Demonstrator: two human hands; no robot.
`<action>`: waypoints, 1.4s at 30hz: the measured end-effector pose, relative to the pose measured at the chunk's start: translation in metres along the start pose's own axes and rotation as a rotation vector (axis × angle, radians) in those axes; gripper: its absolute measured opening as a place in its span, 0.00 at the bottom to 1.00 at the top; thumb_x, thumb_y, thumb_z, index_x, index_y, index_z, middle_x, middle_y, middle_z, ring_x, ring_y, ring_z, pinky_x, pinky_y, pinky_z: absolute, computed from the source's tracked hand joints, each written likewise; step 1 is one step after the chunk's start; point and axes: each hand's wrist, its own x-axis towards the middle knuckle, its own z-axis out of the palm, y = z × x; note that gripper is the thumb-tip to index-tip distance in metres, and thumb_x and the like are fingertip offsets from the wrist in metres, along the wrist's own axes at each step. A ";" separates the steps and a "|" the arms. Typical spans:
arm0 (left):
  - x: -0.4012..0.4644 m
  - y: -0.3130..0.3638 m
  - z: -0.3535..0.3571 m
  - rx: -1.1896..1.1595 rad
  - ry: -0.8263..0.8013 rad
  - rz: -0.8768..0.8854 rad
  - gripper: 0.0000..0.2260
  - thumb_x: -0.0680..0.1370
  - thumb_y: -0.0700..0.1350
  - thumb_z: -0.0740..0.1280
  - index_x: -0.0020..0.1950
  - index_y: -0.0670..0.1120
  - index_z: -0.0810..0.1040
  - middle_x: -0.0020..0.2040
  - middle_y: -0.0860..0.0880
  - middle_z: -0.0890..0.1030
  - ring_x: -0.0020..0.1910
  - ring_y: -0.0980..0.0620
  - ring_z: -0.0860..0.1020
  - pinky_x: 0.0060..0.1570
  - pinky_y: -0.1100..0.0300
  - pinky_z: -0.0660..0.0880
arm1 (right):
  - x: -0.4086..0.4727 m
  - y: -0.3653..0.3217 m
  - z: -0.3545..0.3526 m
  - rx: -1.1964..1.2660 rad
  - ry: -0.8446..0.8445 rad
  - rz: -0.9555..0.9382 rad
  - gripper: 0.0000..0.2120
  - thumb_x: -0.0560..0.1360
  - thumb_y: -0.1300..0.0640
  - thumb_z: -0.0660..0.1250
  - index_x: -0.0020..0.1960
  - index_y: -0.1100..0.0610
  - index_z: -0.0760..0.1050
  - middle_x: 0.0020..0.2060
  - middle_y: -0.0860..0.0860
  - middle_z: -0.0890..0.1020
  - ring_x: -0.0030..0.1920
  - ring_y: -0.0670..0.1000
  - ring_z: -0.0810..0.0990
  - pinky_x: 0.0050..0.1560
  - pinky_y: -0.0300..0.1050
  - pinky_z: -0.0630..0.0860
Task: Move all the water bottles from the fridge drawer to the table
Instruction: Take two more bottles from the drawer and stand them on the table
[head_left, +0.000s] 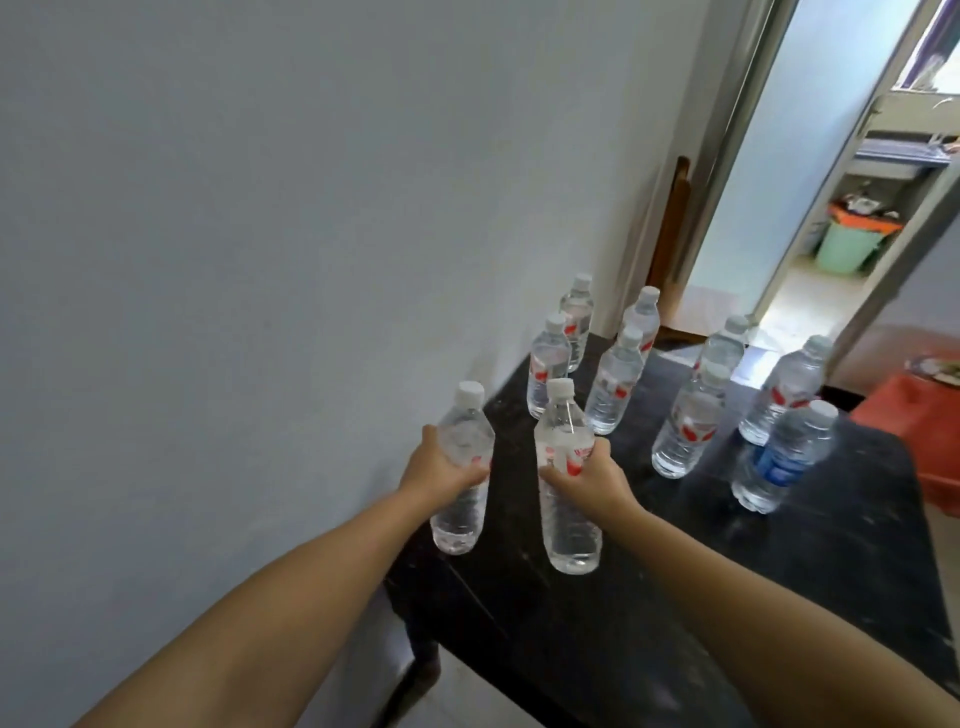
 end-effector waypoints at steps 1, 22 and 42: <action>0.008 0.005 0.004 -0.022 0.006 0.007 0.29 0.68 0.52 0.74 0.62 0.44 0.64 0.53 0.47 0.76 0.54 0.45 0.78 0.49 0.57 0.73 | 0.009 -0.001 -0.001 0.007 0.022 0.002 0.31 0.71 0.51 0.74 0.65 0.58 0.61 0.57 0.54 0.76 0.52 0.52 0.77 0.49 0.44 0.73; 0.107 0.009 0.063 -0.216 -0.167 0.104 0.25 0.68 0.43 0.77 0.57 0.53 0.65 0.54 0.51 0.76 0.52 0.54 0.76 0.50 0.62 0.68 | 0.091 0.058 0.016 0.233 0.176 0.094 0.33 0.67 0.55 0.78 0.62 0.44 0.61 0.55 0.48 0.79 0.56 0.49 0.79 0.55 0.42 0.72; 0.053 -0.014 0.054 -0.029 -0.144 0.095 0.39 0.71 0.49 0.74 0.75 0.47 0.56 0.72 0.45 0.66 0.70 0.48 0.67 0.68 0.57 0.66 | 0.063 0.064 0.024 -0.361 -0.238 0.317 0.20 0.74 0.51 0.70 0.61 0.61 0.74 0.55 0.53 0.80 0.54 0.53 0.79 0.49 0.40 0.72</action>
